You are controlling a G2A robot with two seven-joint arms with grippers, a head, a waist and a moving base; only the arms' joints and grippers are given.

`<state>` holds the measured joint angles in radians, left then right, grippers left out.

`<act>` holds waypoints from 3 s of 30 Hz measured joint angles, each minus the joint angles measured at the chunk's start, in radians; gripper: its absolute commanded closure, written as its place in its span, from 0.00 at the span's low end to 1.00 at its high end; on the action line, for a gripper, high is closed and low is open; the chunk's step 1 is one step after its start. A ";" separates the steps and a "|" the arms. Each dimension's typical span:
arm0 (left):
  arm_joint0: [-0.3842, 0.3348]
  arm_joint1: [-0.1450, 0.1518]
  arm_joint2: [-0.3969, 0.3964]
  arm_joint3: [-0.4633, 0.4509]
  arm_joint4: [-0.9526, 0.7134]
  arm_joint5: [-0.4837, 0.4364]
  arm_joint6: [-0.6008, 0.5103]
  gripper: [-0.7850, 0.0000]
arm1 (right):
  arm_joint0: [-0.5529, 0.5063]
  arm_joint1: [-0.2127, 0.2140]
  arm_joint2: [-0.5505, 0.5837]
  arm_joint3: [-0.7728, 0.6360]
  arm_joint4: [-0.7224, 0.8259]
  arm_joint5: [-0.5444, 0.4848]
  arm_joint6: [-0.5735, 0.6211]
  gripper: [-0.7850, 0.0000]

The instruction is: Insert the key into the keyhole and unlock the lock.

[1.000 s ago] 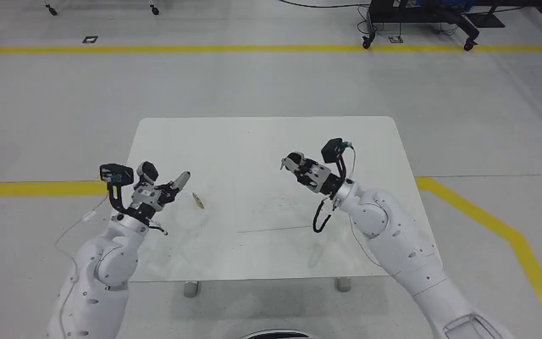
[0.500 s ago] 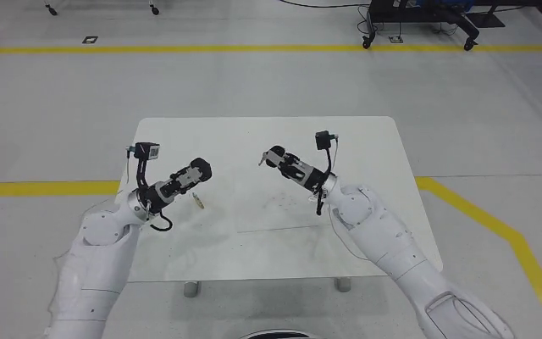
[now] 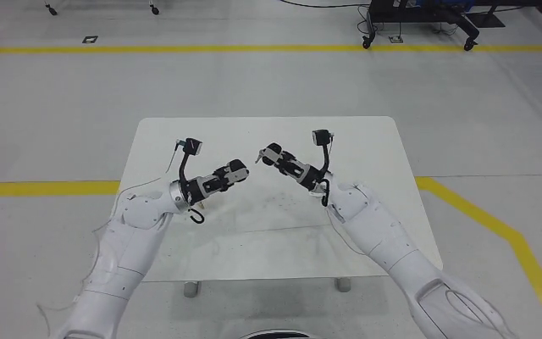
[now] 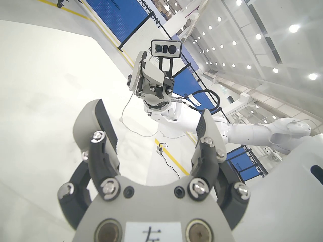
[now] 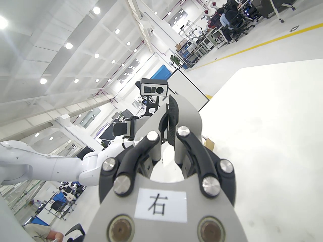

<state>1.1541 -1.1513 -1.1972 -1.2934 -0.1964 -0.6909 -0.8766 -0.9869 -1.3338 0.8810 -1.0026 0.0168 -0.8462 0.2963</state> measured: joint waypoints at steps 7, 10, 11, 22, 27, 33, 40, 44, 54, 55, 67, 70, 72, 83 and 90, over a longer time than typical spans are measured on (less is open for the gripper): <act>-0.021 -0.009 0.039 0.026 0.039 0.006 0.054 0.43 | 0.020 -0.014 -0.020 0.037 0.064 -0.032 0.062 1.00; -0.023 -0.010 0.044 0.034 0.042 0.002 0.069 0.48 | 0.026 -0.017 -0.025 0.046 0.090 -0.038 0.099 1.00; -0.023 -0.010 0.045 0.036 0.043 0.000 0.072 0.50 | 0.028 -0.017 -0.025 0.048 0.095 -0.039 0.108 1.00; -0.030 -0.011 0.055 0.056 0.037 -0.007 0.091 0.64 | 0.033 -0.021 -0.020 0.055 0.086 -0.031 0.142 1.00; -0.034 -0.010 0.057 0.060 0.045 -0.004 0.096 0.77 | 0.035 -0.024 -0.021 0.056 0.081 -0.029 0.158 1.00; -0.037 -0.009 0.061 0.067 0.048 -0.006 0.103 1.00 | 0.036 -0.028 -0.020 0.060 0.078 -0.025 0.162 1.00; -0.040 -0.007 0.056 0.077 0.045 -0.011 0.110 1.00 | 0.037 -0.030 -0.014 0.066 0.082 -0.033 0.172 1.00; -0.038 -0.005 0.047 0.078 0.048 -0.013 0.123 1.00 | 0.040 -0.028 -0.016 0.068 0.092 -0.045 0.222 1.00; -0.031 -0.001 0.040 0.068 0.056 -0.011 0.131 1.00 | 0.042 -0.015 -0.017 0.053 0.081 -0.045 0.346 1.00; -0.031 0.000 0.040 0.067 0.058 -0.011 0.132 1.00 | 0.041 -0.015 -0.018 0.052 0.089 -0.044 0.358 1.00; -0.011 0.004 0.037 0.037 0.147 -0.016 0.192 1.00 | 0.044 -0.011 -0.006 0.064 0.171 -0.023 0.404 0.79; -0.007 0.004 0.038 0.027 0.163 -0.012 0.204 1.00 | 0.046 -0.012 -0.009 0.066 0.171 -0.016 0.405 0.82; -0.006 0.005 0.038 0.020 0.174 -0.009 0.211 1.00 | 0.048 -0.014 -0.012 0.067 0.167 -0.010 0.403 0.82; 0.005 0.007 0.043 -0.007 0.217 0.003 0.234 1.00 | 0.056 -0.021 -0.023 0.077 0.153 -0.002 0.394 1.00; 0.005 0.008 0.047 -0.011 0.229 0.007 0.234 0.41 | 0.058 -0.020 -0.020 0.081 0.147 -0.011 0.397 1.00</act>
<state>1.1588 -1.1435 -1.1498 -1.3043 0.0322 -0.6839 -0.6422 -0.9294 -1.3540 0.8605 -0.9218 0.1633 -0.8574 0.6938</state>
